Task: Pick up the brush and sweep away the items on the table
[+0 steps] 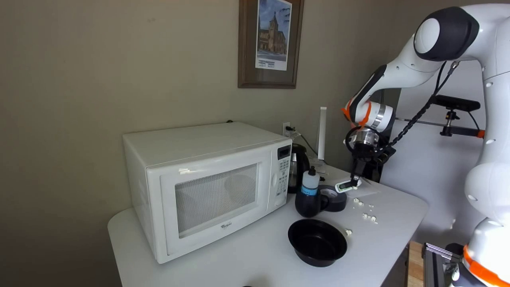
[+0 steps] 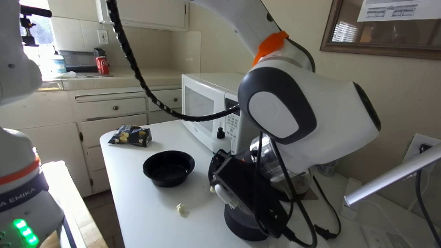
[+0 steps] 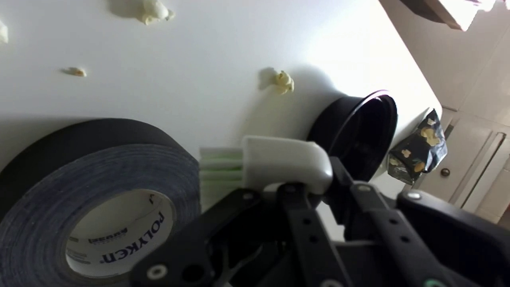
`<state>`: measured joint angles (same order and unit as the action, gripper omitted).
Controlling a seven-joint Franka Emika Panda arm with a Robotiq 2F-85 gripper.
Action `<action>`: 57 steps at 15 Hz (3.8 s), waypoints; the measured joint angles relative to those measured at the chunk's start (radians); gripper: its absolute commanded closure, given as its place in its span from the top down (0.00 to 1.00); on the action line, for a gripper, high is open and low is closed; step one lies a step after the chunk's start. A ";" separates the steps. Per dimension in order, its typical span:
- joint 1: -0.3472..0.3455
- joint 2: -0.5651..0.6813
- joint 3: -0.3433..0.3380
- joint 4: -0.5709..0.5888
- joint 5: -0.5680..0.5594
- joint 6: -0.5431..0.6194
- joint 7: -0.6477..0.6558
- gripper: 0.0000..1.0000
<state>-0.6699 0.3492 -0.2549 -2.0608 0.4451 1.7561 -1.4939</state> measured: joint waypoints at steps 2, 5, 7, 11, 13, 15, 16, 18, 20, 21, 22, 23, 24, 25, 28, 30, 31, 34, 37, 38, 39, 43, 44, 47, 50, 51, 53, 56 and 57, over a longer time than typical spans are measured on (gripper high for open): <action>0.000 0.041 0.000 0.056 0.000 -0.058 0.014 0.06; -0.001 0.104 0.000 0.134 0.000 -0.109 0.042 0.50; -0.002 0.138 0.000 0.177 0.000 -0.114 0.072 0.63; -0.003 0.183 0.001 0.238 0.001 -0.113 0.125 0.92; -0.003 0.195 0.001 0.257 0.001 -0.111 0.146 1.00; -0.004 0.200 0.001 0.266 0.002 -0.100 0.174 1.00; -0.004 0.203 0.001 0.270 0.003 -0.098 0.191 1.00; -0.004 0.207 0.003 0.274 0.002 -0.099 0.214 1.00; -0.005 0.209 0.008 0.274 0.000 -0.112 0.218 0.99; -0.005 0.210 0.011 0.274 -0.001 -0.113 0.224 1.00; -0.004 0.210 0.011 0.272 0.000 -0.104 0.240 1.00; -0.002 0.210 0.012 0.272 0.000 -0.099 0.256 1.00; -0.002 0.210 0.014 0.271 -0.003 -0.100 0.263 1.00; -0.002 0.210 0.015 0.271 -0.004 -0.106 0.267 1.00; -0.002 0.210 0.025 0.271 -0.009 -0.158 0.266 1.00; -0.001 0.209 0.032 0.271 -0.010 -0.204 0.262 1.00; -0.001 0.208 0.036 0.271 -0.010 -0.225 0.262 1.00; 0.002 0.210 0.046 0.272 -0.010 -0.256 0.263 1.00; 0.005 0.220 0.048 0.274 -0.008 -0.242 0.284 1.00; 0.006 0.222 0.048 0.273 -0.006 -0.219 0.297 1.00; 0.006 0.224 0.048 0.270 -0.005 -0.191 0.310 1.00; 0.012 0.223 0.048 0.253 -0.002 -0.024 0.380 1.00; 0.014 0.222 0.048 0.249 -0.002 0.005 0.393 1.00; 0.020 0.218 0.048 0.238 -0.002 0.075 0.434 1.00; 0.025 0.214 0.048 0.227 -0.004 0.111 0.460 1.00; 0.026 0.214 0.049 0.227 -0.006 0.111 0.459 1.00; 0.026 0.209 0.053 0.219 -0.018 0.111 0.422 1.00; 0.030 0.180 0.062 0.174 -0.046 0.171 0.310 1.00; 0.032 0.166 0.065 0.153 -0.047 0.208 0.276 1.00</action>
<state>-0.6384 0.5151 -0.1900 -1.9080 0.3984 1.9636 -1.2181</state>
